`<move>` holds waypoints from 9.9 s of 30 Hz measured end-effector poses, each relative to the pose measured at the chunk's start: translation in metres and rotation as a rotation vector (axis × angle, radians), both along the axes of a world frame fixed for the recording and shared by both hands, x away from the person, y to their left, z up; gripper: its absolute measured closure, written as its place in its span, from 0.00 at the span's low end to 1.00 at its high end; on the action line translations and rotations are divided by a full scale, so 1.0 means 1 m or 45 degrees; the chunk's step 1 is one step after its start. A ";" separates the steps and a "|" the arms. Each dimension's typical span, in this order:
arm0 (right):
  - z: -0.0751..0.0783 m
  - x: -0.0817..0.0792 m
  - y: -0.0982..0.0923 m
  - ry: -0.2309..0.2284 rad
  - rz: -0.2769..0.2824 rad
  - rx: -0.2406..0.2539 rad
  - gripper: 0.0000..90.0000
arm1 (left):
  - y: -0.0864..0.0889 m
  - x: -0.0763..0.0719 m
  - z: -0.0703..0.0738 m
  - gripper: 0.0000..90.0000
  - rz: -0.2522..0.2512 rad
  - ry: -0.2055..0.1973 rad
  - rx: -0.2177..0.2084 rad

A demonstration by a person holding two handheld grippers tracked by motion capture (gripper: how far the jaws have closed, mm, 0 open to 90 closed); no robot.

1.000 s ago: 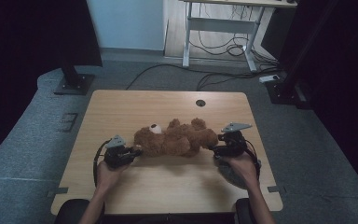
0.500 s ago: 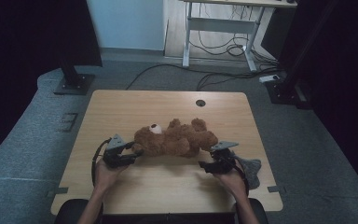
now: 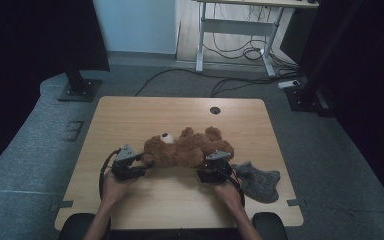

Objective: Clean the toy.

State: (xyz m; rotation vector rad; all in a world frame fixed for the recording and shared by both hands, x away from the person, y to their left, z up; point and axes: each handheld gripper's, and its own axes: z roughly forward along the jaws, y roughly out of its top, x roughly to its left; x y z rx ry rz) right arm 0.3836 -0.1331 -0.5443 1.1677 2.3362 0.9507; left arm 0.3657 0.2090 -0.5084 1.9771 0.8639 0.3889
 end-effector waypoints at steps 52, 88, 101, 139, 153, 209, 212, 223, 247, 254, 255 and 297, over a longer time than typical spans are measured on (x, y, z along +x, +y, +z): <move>0.132 -0.030 -0.017 -0.142 0.095 0.051 0.90 | -0.001 -0.001 0.061 0.89 -0.006 -0.083 -0.120; 0.122 0.020 -0.011 0.061 0.075 0.075 0.90 | -0.001 0.051 0.034 0.86 0.078 0.233 -0.038; 0.112 0.041 -0.008 0.074 0.051 0.040 0.97 | -0.002 0.066 0.029 0.84 0.090 0.223 -0.043; 0.039 0.094 -0.052 0.038 0.045 -0.068 0.22 | -0.015 0.017 -0.003 0.14 0.002 0.114 0.054; 0.027 0.096 -0.046 0.096 0.055 -0.059 0.65 | -0.034 0.030 -0.017 0.53 0.023 0.138 0.149; 0.043 -0.038 -0.045 0.039 0.061 -0.019 0.47 | 0.007 0.000 0.001 0.57 -0.079 0.157 0.097; 0.049 -0.039 -0.049 0.024 0.092 0.022 0.37 | 0.012 -0.001 0.009 0.43 -0.077 0.138 0.055; 0.084 -0.041 -0.084 -0.080 0.043 0.031 0.28 | 0.004 0.007 0.039 0.25 -0.095 0.071 0.025; 0.019 -0.029 -0.148 0.208 -0.170 -0.127 0.68 | 0.002 0.020 0.026 0.31 -0.090 0.094 -0.046; 0.023 -0.033 -0.151 0.197 -0.194 -0.078 0.84 | -0.002 0.017 0.027 0.50 -0.119 0.085 -0.029; 0.026 -0.034 -0.152 0.186 -0.194 -0.066 0.85 | -0.003 0.017 0.027 0.52 -0.118 0.086 -0.022; 0.157 0.041 -0.042 -0.035 0.108 0.056 0.85 | -0.004 0.011 0.027 0.93 -0.084 0.032 -0.012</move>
